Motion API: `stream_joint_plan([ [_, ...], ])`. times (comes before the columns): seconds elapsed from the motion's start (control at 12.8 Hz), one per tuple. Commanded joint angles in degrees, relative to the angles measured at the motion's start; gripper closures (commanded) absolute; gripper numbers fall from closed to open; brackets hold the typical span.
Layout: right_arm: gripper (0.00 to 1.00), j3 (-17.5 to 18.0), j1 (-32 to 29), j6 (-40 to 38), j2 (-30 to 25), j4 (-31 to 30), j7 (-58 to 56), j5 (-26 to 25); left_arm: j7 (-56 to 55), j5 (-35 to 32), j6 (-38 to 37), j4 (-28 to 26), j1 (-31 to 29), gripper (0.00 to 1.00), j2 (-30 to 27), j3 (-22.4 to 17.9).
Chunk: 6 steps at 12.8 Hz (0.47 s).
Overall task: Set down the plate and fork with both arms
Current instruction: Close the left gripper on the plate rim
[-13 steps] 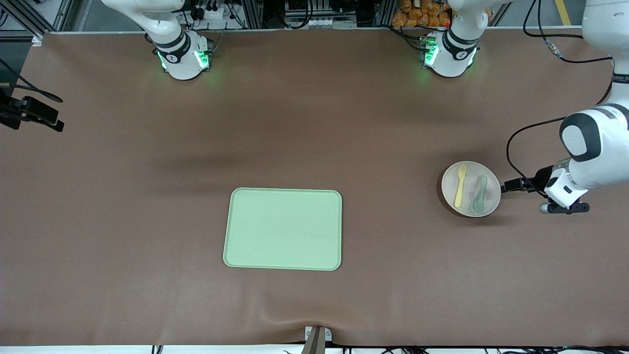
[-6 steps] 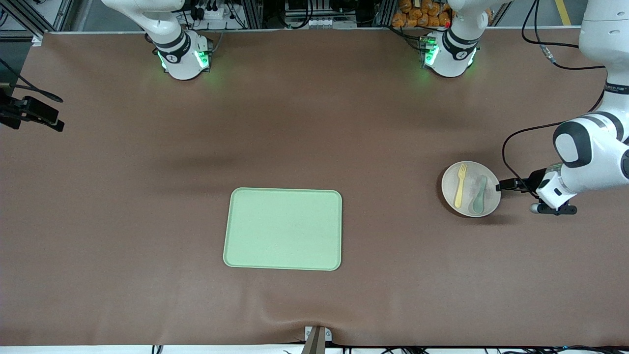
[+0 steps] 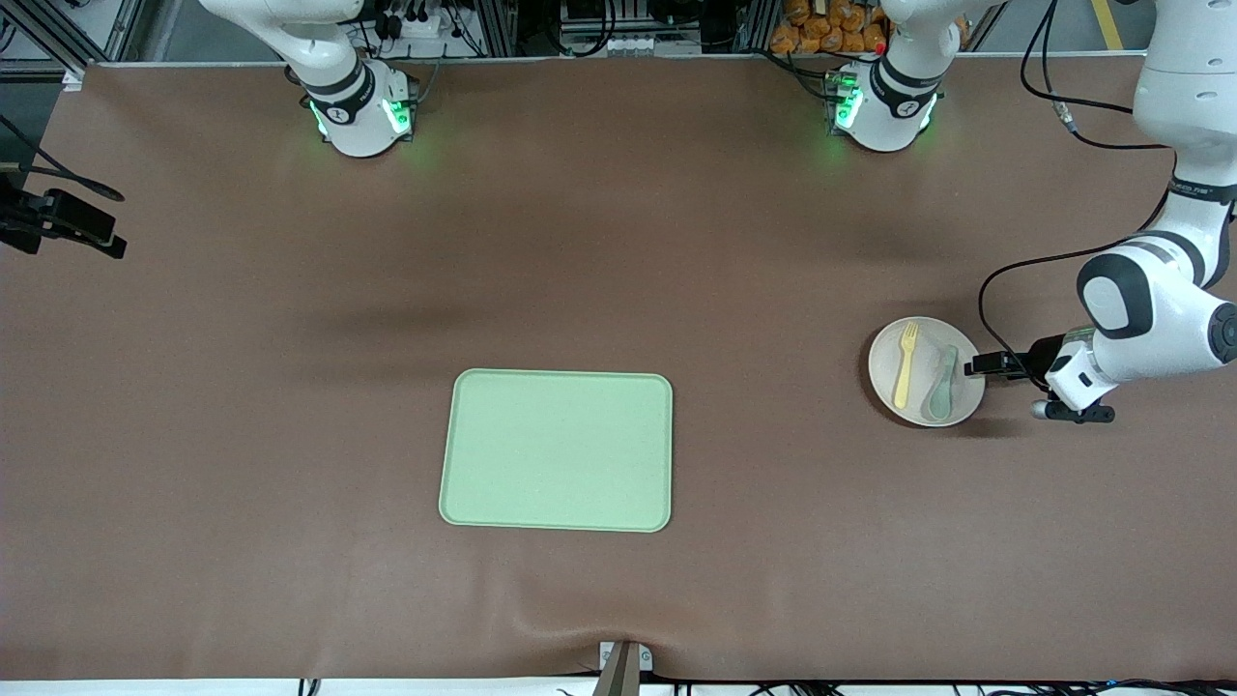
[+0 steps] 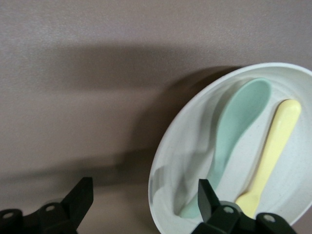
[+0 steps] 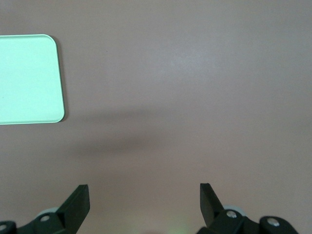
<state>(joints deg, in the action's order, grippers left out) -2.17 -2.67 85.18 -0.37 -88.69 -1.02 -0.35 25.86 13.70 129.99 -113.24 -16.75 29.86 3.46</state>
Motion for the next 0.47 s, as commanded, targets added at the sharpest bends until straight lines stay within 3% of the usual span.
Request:
stream_joint_plan([
  [0.0,0.00,0.77,-1.55,-0.81,0.54,1.07,-1.09,1.14,1.56,1.25,0.70,0.12,-0.13,0.32,0.02,0.58],
  [0.08,0.00,0.77,-1.55,-0.81,0.45,1.07,-1.09,1.14,1.64,1.25,0.71,0.21,-0.12,0.34,0.02,0.58],
  [0.16,0.00,0.77,-1.63,-0.81,0.45,1.07,-1.09,1.14,1.65,1.25,0.71,0.21,-0.47,0.50,0.37,0.58],
  [0.39,0.00,0.77,-1.55,-0.81,0.54,1.07,-1.18,1.14,1.56,1.25,0.71,0.56,-0.48,0.54,1.07,0.58],
])
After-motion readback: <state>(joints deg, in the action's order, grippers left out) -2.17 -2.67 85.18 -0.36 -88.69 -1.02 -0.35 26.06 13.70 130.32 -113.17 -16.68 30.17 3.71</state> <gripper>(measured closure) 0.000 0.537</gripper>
